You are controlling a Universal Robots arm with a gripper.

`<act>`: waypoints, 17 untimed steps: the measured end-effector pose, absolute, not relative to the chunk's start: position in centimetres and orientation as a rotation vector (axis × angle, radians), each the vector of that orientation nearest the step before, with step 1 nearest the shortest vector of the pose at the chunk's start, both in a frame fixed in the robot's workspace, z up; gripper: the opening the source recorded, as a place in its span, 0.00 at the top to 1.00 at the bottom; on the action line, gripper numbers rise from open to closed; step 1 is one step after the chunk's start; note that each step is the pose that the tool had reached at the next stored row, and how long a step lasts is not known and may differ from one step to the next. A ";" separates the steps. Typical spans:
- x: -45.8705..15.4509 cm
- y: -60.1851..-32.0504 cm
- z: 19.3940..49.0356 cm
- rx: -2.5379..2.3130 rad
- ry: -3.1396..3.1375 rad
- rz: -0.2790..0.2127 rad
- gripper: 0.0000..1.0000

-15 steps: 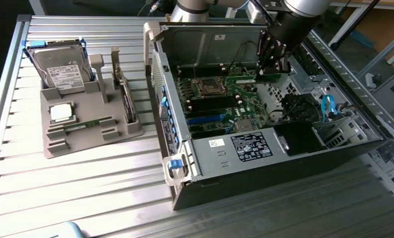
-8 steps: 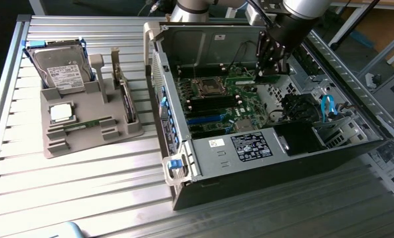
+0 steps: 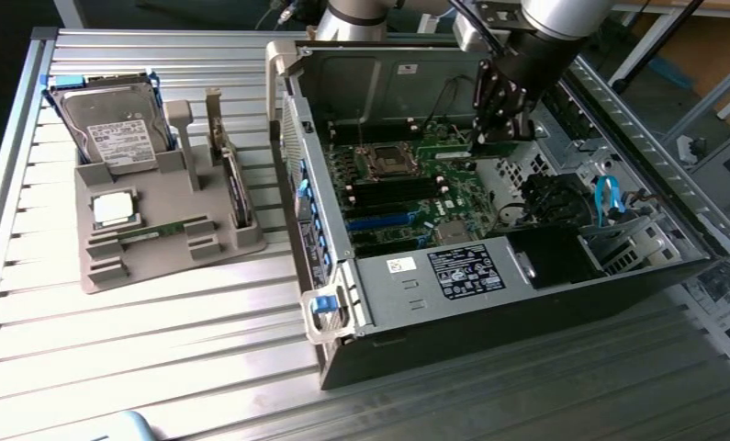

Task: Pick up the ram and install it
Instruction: 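Insert the ram into the slot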

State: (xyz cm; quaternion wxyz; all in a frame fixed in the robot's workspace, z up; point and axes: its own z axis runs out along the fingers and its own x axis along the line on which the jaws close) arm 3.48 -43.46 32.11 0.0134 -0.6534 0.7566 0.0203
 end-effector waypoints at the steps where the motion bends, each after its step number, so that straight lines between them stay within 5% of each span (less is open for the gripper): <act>1: 3.5 -43.5 32.1 -2.035 2.357 0.063 0.88; 17: 3.5 -43.5 31.3 -2.035 2.357 0.063 0.88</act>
